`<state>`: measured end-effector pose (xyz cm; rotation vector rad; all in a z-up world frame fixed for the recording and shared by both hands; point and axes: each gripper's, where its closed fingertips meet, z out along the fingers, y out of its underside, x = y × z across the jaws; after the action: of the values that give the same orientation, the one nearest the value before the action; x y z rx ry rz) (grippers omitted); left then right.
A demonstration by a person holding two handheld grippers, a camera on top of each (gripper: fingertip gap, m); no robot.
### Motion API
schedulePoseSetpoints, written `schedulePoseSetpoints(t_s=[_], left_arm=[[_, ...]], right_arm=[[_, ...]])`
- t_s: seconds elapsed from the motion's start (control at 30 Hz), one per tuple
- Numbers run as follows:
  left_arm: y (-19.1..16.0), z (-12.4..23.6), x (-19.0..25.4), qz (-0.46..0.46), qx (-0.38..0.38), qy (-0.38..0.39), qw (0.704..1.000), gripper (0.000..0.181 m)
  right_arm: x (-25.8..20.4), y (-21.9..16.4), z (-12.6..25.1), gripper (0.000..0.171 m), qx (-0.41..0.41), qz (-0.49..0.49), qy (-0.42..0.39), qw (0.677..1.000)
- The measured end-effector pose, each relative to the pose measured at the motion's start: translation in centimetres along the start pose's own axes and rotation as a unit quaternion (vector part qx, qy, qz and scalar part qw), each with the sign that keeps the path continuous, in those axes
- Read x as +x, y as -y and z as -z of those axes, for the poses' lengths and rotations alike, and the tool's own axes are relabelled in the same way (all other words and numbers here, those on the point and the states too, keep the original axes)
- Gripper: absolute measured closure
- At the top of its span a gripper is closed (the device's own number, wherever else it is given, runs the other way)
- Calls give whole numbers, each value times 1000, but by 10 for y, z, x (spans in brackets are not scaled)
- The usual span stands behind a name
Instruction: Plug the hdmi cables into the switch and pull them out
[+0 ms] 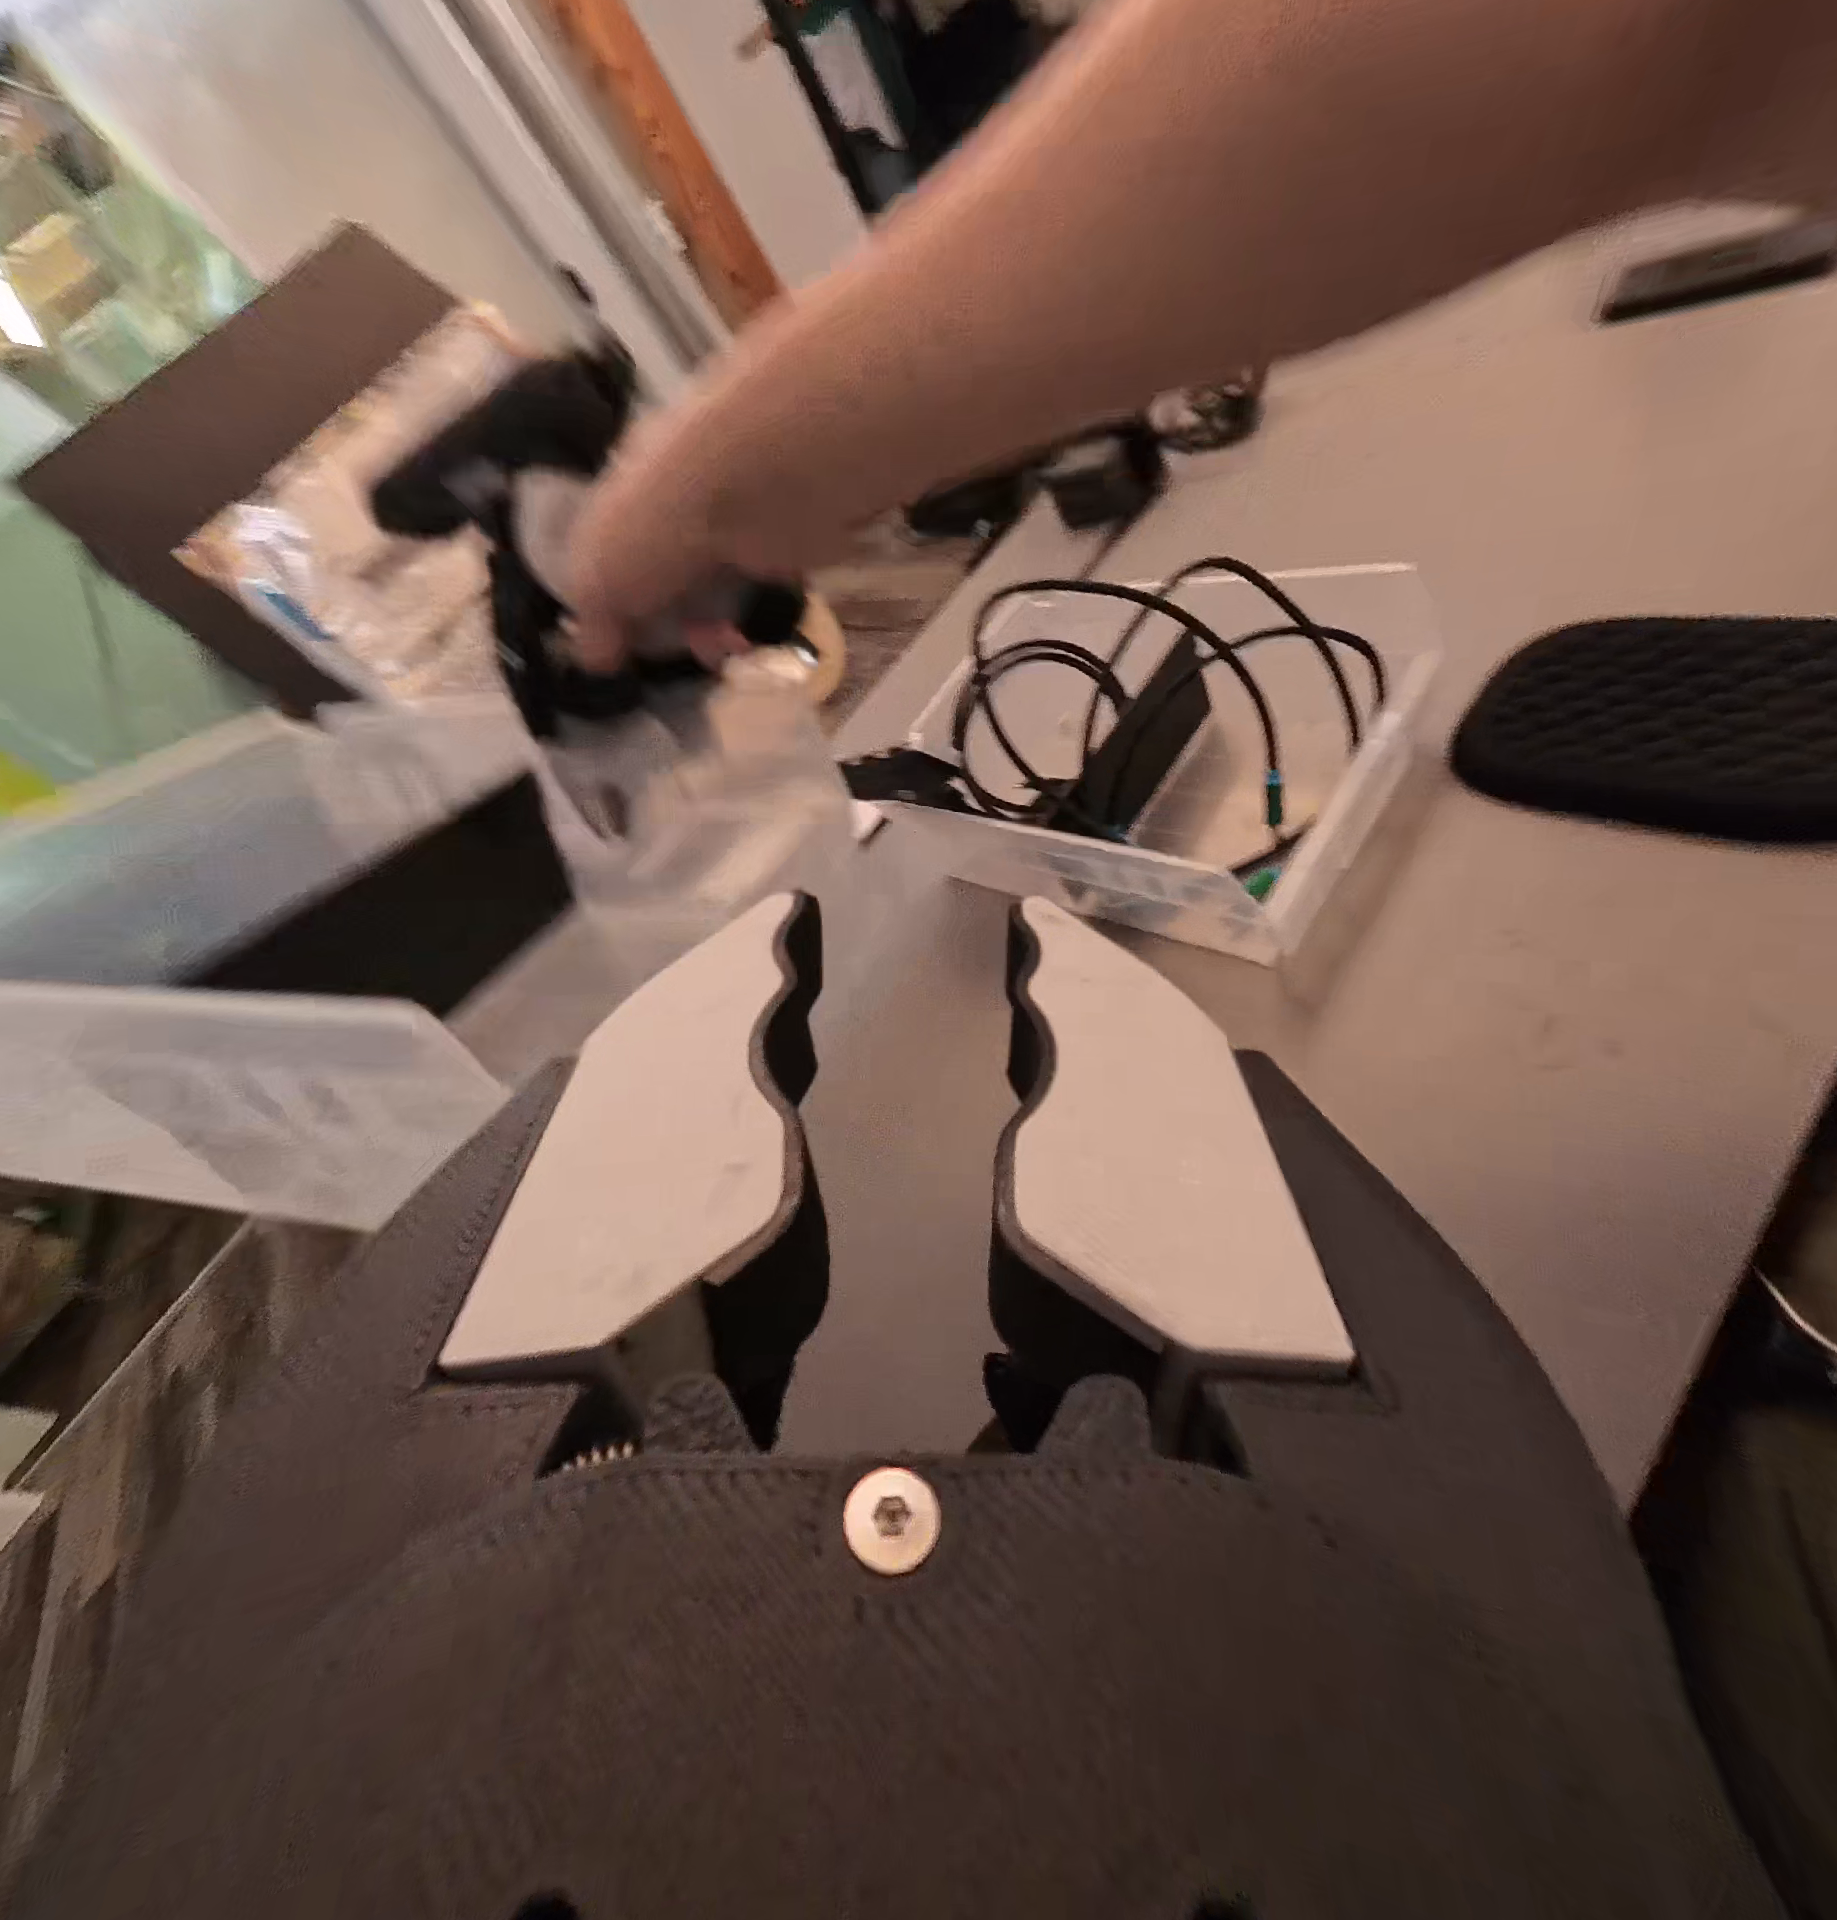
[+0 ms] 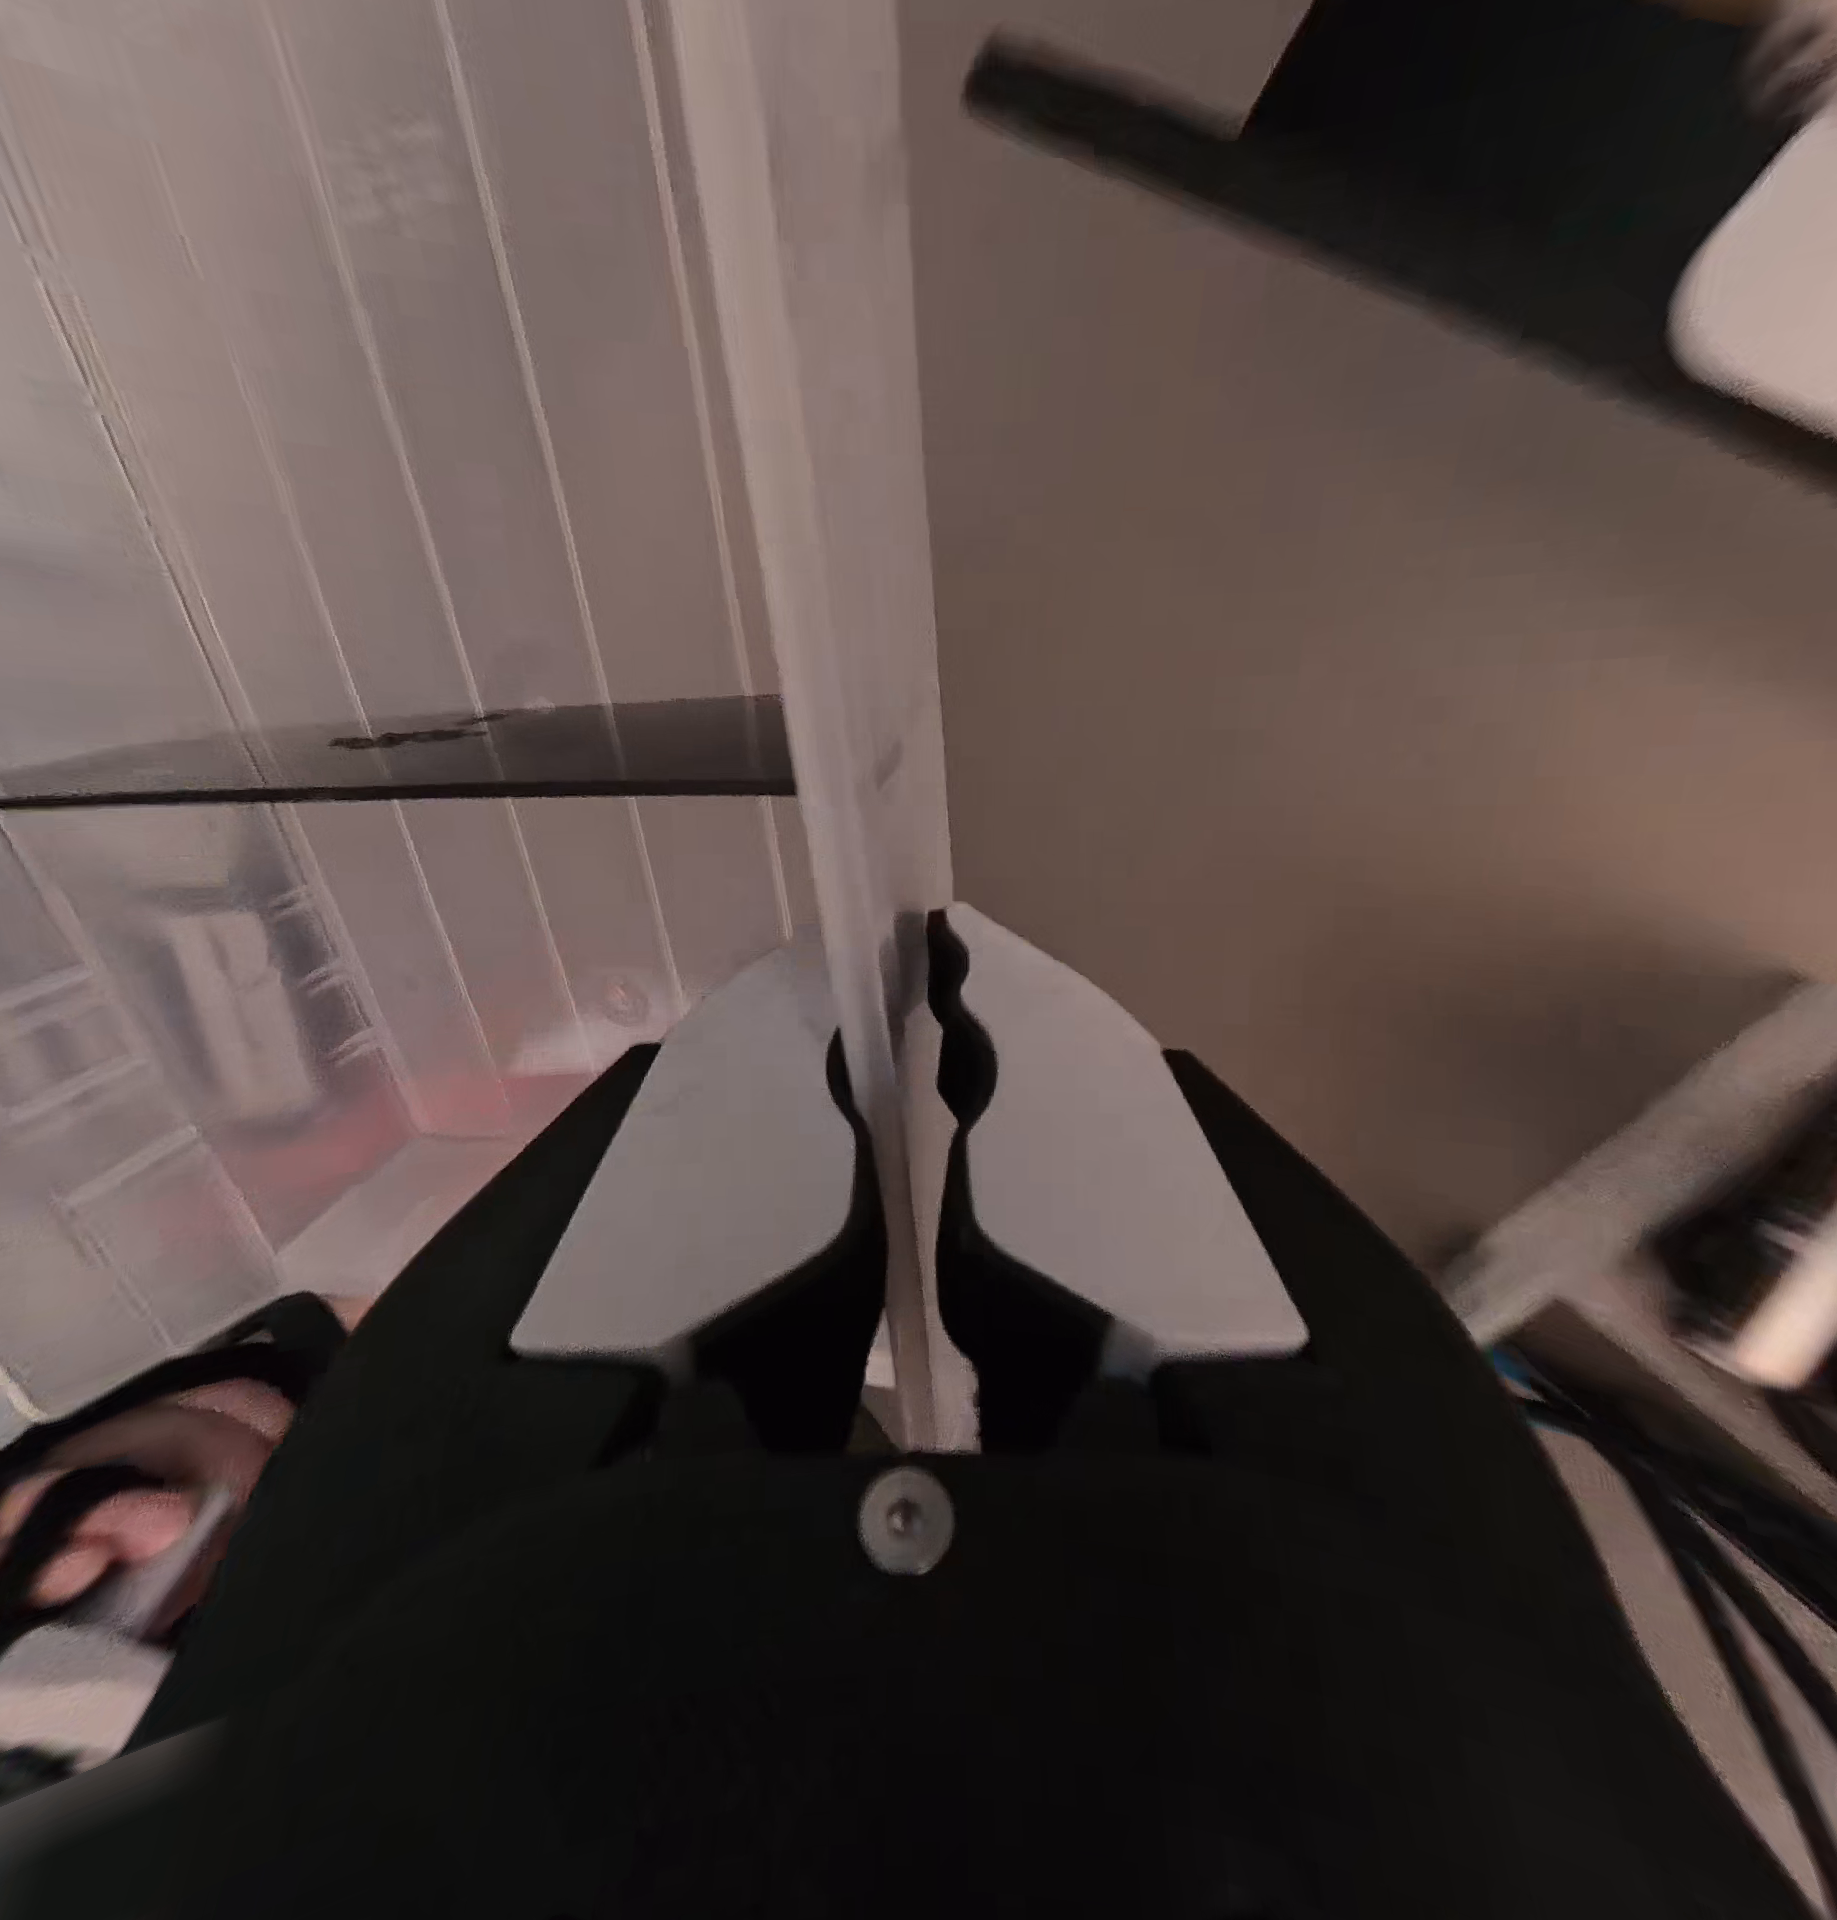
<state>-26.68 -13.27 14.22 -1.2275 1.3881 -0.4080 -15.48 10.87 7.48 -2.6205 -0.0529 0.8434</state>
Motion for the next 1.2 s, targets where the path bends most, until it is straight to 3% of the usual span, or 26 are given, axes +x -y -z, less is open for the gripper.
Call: schedulePoseSetpoints(t_s=[0.13,0.27,0.33,0.43,0.6,0.77,0.9,1.03,1.2], left_arm=[[-12,-31,23,-17,-51,-75,996,132],[-33,-91,39,7,-122,-158,980,121],[-46,-129,52,30,-157,-217,963,121],[-58,-199,61,146,-170,-253,941,119],[-91,-276,80,324,-180,-287,883,114],[-131,-293,97,295,-256,-291,874,120],[-128,-290,104,292,-268,-324,859,138],[-134,-283,98,269,-299,-335,852,146],[-163,-263,55,249,-345,-314,849,163]], right_arm=[[28,32,111,165,97,-4,-43,994],[86,27,226,163,196,-41,-111,973],[123,8,273,163,236,-72,-141,959],[184,-38,329,163,269,-129,-175,938],[286,-136,389,164,300,-234,-225,897],[374,-238,404,164,292,-315,-275,860],[422,-302,377,165,254,-367,-287,848],[444,-338,339,166,197,-388,-280,856],[448,-356,286,166,120,-385,-249,881]])
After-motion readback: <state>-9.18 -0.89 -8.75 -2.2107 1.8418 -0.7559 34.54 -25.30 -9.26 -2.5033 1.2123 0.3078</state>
